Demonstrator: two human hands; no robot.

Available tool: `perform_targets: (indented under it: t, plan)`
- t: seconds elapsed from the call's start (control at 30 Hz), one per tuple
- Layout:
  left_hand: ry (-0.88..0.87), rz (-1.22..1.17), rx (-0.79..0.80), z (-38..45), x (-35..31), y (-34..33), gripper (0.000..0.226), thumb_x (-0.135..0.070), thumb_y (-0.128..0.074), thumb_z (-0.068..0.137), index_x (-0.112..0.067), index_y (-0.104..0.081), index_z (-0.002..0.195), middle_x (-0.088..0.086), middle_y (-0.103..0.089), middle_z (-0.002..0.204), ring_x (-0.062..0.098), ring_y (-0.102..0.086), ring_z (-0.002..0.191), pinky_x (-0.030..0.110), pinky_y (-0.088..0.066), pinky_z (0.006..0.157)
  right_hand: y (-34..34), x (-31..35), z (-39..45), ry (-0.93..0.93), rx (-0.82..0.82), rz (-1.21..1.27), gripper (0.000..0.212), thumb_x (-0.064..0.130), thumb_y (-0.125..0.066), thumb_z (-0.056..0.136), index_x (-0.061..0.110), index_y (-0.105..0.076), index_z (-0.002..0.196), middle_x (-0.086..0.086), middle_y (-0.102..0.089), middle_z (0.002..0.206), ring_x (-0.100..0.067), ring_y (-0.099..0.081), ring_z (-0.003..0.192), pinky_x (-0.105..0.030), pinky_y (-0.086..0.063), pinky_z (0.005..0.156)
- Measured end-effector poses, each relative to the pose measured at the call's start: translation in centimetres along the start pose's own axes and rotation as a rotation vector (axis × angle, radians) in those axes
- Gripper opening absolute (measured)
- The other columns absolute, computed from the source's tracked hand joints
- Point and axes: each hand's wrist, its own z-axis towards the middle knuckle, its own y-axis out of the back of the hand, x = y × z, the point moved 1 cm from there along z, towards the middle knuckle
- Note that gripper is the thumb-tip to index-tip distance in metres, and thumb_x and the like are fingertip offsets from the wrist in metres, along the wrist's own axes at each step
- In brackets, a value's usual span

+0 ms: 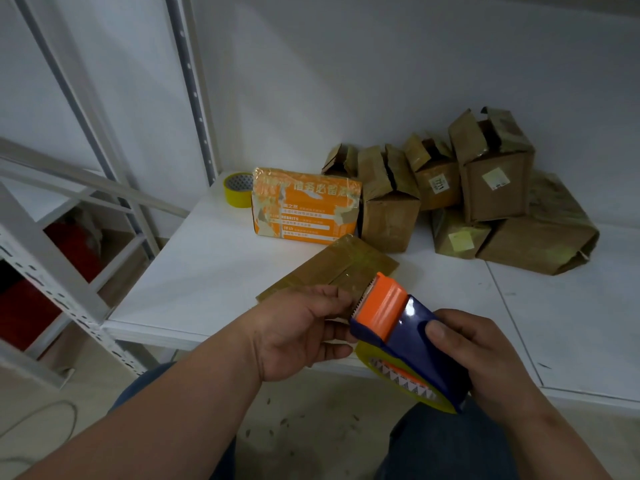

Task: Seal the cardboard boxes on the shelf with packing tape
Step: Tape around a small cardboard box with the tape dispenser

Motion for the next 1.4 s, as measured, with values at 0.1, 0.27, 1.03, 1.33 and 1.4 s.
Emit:
perform_targets:
  t: [0.1, 0.27, 1.03, 1.33, 1.4]
  plan:
    - [0.023, 0.016, -0.034, -0.3, -0.3, 0.1, 0.027, -0.023, -0.046, 0.1, -0.011, -0.068, 0.091, 0.009, -0.066, 0.083, 0.019, -0.06, 0.071, 0.034, -0.051, 0.068, 0.0, 0.4, 0.1, 0.03, 0.008, -0.057, 0.073, 0.086, -0.06, 0.056, 0.017, -0.068, 0.076, -0.015, -0.065, 0.07, -0.026, -0.059, 0.058, -0.032, -0.04, 0.058]
    - [0.049, 0.077, -0.023, -0.2, -0.5, 0.9, 0.045, -0.055, -0.051, 0.09, -0.014, -0.068, 0.088, 0.008, -0.065, 0.086, 0.02, -0.06, 0.075, 0.037, -0.051, 0.072, 0.0, 1.0, 0.1, 0.056, 0.034, -0.145, 0.045, 0.067, -0.057, 0.065, 0.024, -0.067, 0.072, -0.005, -0.064, 0.063, -0.009, -0.055, 0.052, -0.016, -0.038, 0.051]
    - [-0.289, 0.591, -0.489, -2.6, -7.7, 5.9, 0.013, 0.006, -0.058, 0.09, 0.001, -0.069, 0.086, 0.015, -0.054, 0.077, 0.019, -0.052, 0.068, 0.032, -0.062, 0.068, 0.0, 2.7, 1.3, 0.088, 0.136, -0.42, 0.035, 0.059, -0.058, 0.075, 0.025, -0.066, 0.081, 0.009, -0.068, 0.073, -0.005, -0.061, 0.059, -0.014, -0.043, 0.054]
    - [-0.119, 0.691, -0.533, 0.5, -8.1, 10.8, 0.013, 0.005, -0.062, 0.087, -0.001, -0.073, 0.089, 0.02, -0.067, 0.096, 0.02, -0.053, 0.075, 0.042, -0.061, 0.078, 1.4, 1.8, 1.4, -0.279, 0.191, -0.419, 0.055, 0.065, -0.063, 0.072, 0.01, -0.069, 0.075, -0.008, -0.07, 0.069, -0.015, -0.063, 0.057, -0.025, -0.039, 0.057]
    - [-0.064, 0.733, -0.539, 1.8, -7.5, 11.5, 0.011, 0.001, -0.066, 0.085, -0.003, -0.075, 0.092, 0.02, -0.069, 0.103, 0.019, -0.056, 0.075, 0.04, -0.061, 0.078, 0.8, 1.5, 1.2, -0.317, 0.191, -0.464, 0.057, 0.065, -0.059, 0.069, 0.009, -0.068, 0.075, -0.008, -0.07, 0.068, -0.012, -0.062, 0.054, -0.023, -0.038, 0.055]
